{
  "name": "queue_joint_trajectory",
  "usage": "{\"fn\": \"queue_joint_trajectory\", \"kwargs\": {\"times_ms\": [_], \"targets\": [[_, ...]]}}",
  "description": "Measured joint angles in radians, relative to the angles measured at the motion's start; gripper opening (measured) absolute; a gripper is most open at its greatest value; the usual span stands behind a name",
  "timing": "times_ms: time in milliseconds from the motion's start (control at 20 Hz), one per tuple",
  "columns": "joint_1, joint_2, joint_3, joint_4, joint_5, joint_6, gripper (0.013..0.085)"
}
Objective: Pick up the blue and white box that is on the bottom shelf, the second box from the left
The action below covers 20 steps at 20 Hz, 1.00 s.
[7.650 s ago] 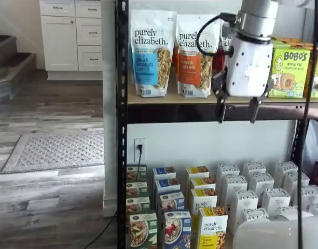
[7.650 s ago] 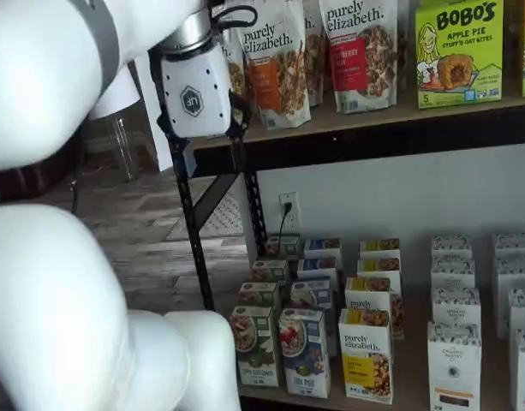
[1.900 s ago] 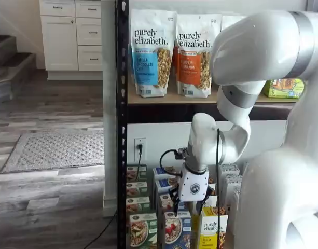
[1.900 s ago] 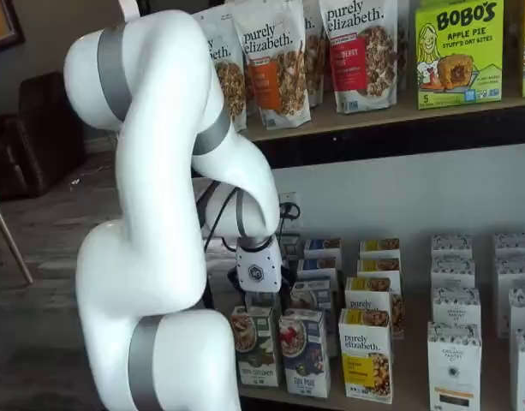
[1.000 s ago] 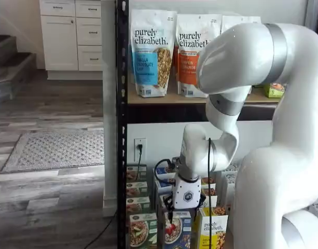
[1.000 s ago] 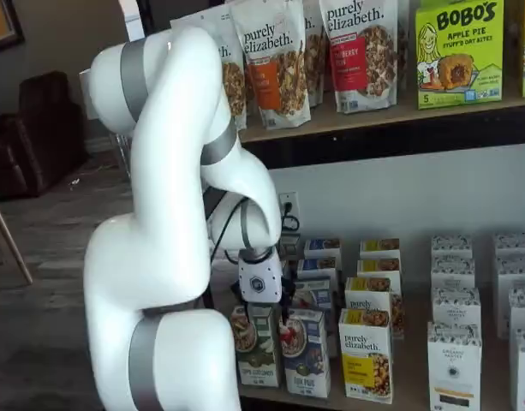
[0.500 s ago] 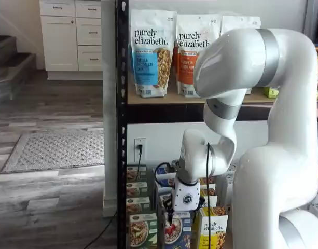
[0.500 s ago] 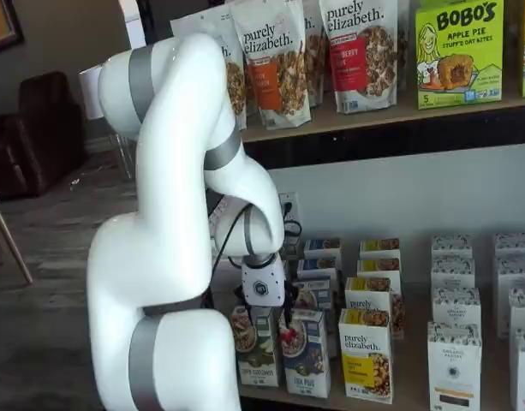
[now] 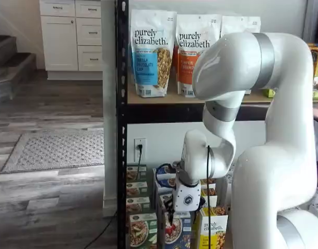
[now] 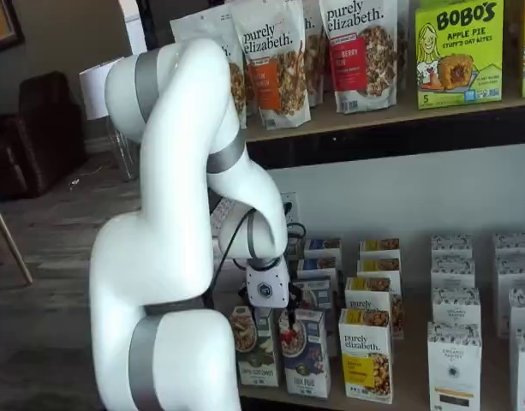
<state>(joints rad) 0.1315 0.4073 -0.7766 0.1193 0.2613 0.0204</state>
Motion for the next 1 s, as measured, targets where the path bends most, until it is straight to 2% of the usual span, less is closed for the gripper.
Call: {"fn": "queue_joint_trajectory", "kwargs": {"times_ms": [300,600,850,1000], "targets": [[-0.009,0.024,-0.022,-0.008,0.003,-0.001,0.0850],[-0.012,0.047,-0.041,0.031,-0.006,-0.042,0.0850],[-0.013,0.068,-0.058,0.020,-0.015,-0.033,0.0850],[-0.015,0.085,-0.075,-0.015,-0.011,-0.001,0.0850]]}}
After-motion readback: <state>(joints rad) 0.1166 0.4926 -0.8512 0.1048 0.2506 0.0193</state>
